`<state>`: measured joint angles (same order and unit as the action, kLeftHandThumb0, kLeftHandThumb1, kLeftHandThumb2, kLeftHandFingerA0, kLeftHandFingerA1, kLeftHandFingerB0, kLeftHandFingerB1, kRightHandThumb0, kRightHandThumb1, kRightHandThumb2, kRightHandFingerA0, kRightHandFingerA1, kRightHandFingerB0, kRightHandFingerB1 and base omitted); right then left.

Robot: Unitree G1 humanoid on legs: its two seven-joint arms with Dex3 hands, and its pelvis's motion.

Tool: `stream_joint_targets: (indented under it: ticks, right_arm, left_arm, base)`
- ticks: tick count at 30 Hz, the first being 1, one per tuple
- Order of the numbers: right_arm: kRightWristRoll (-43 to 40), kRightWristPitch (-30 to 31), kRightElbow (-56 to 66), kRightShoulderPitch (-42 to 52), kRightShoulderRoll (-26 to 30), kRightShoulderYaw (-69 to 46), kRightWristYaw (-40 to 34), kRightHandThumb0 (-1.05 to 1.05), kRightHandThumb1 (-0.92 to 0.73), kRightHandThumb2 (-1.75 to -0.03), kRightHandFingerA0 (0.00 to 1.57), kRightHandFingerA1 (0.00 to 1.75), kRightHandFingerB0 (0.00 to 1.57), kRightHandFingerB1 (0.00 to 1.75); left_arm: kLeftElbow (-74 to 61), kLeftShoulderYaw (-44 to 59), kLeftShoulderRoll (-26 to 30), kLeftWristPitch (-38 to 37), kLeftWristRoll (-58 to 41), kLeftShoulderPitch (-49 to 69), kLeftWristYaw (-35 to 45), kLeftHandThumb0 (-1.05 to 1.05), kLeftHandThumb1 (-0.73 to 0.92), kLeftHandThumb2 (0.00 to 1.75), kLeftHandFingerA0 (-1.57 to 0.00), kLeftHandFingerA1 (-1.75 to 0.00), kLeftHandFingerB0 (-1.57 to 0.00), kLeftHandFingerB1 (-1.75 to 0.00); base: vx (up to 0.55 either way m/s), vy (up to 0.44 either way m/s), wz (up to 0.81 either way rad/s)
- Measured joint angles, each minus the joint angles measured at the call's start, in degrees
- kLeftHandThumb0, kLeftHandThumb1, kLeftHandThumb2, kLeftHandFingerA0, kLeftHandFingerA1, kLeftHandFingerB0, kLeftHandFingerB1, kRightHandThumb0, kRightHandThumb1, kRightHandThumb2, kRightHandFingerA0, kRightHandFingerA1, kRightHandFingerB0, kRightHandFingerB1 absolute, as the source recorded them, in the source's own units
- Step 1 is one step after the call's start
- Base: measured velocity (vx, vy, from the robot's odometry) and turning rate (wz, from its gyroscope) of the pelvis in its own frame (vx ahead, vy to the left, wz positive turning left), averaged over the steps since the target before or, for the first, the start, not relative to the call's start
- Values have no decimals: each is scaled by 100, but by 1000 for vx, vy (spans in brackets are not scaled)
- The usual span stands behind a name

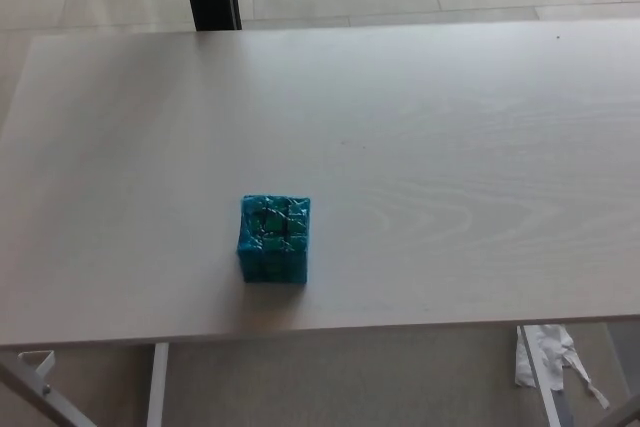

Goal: The robot uses its right hand to pick up a cube kept in the middle of the desk infront of it and hands it to a person

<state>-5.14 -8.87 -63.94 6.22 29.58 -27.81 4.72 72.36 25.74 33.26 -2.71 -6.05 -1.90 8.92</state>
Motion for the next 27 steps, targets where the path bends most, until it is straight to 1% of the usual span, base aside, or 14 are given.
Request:
stream_joint_targets:
  ticks: [2, 3, 4, 13, 15, 16, 17, 19, 20, 21, 23, 24, 26, 27]
  right_arm:
    - [-40, -45, -84, -3, 1, -14, 45, -58, -43, -73, 112, 143, 35, 45]
    - [-54, -63, -113, -2, 1, -15, 68, -59, -43, -73, 112, 144, 35, 45]
    - [-67, -78, -128, -3, 1, -17, 82, -58, -43, -73, 110, 144, 35, 45]
    - [-243, -180, -293, -32, 4, -177, 216, -52, -55, -57, 105, 158, 39, 35]
    - [-284, -198, -288, -38, 5, -234, 198, -60, -47, -72, 107, 152, 32, 43]
    - [-298, -201, -272, -37, 7, -249, 181, -51, -58, -57, 102, 161, 36, 34]
    - [-314, -202, -233, -38, 11, -262, 153, -52, -56, -61, 100, 155, 34, 35]
    - [-350, -215, -102, -35, 14, -335, 91, -51, -54, -60, 97, 157, 34, 35]
    - [-392, -231, -24, -46, 16, -414, 60, -58, -46, -80, 92, 111, 25, 44]
    - [-438, -239, 64, -66, 19, -495, 39, -56, -44, -80, 55, 68, 25, 45]
    - [-556, -238, 276, -179, 22, -700, 7, -56, -56, -58, 78, 57, 31, 31]
    - [-595, -236, 377, -221, 26, -759, -3, -55, -55, -57, 84, 63, 31, 32]
    - [-681, -244, 736, -327, 34, -896, -49, -56, -56, -58, 78, 55, 33, 32]
    - [-705, -244, 922, -386, 34, -931, -78, -60, -57, -58, 76, 54, 29, 31]
  left_arm:
    - [38, 29, 0, 0, -26, -15, 28, -54, 40, 79, -57, -65, -43, -53]
    - [52, 56, 0, 1, -45, -21, 39, -51, 51, 56, -60, -58, -49, -41]
    - [60, 71, 0, 1, -62, -27, 47, -54, 40, 80, -55, -65, -42, -53]
    - [98, 108, 2, 1, -143, -81, 96, -56, 39, 81, -57, -65, -44, -53]
    - [106, 104, 2, 1, -149, -82, 97, -59, 41, 80, -56, -64, -43, -52]
    - [108, 102, 2, 1, -150, -84, 99, -54, 51, 56, -63, -62, -50, -40]
    - [109, 100, 2, 1, -154, -85, 103, -56, 39, 80, -57, -67, -43, -53]
    - [112, 97, 3, 0, -159, -92, 108, -55, 51, 56, -62, -61, -49, -41]
    - [113, 96, 3, 0, -162, -100, 109, -57, 40, 81, -59, -67, -43, -53]
    - [117, 94, 3, 0, -162, -103, 108, -57, 40, 81, -58, -66, -42, -53]
    - [128, 87, 3, -2, -162, -104, 104, -62, 44, 82, -55, -64, -44, -52]
    - [129, 81, 3, -3, -161, -104, 103, -55, 54, 56, -59, -56, -52, -40]
    - [129, 58, 3, -7, -160, -103, 98, -56, 53, 57, -59, -57, -50, -40]
    - [131, 57, 3, -7, -162, -103, 99, -63, 43, 82, -56, -64, -44, -52]
  base:
    - [0, 0, 0]
    - [0, 0, 0]
    - [0, 0, 0]
    - [0, 0, 0]
    - [0, 0, 0]
    - [0, 0, 0]
    - [0, 0, 0]
    - [0, 0, 0]
    - [0, 0, 0]
    - [0, 0, 0]
    - [0, 0, 0]
    - [0, 0, 0]
    - [0, 0, 0]
    - [0, 0, 0]
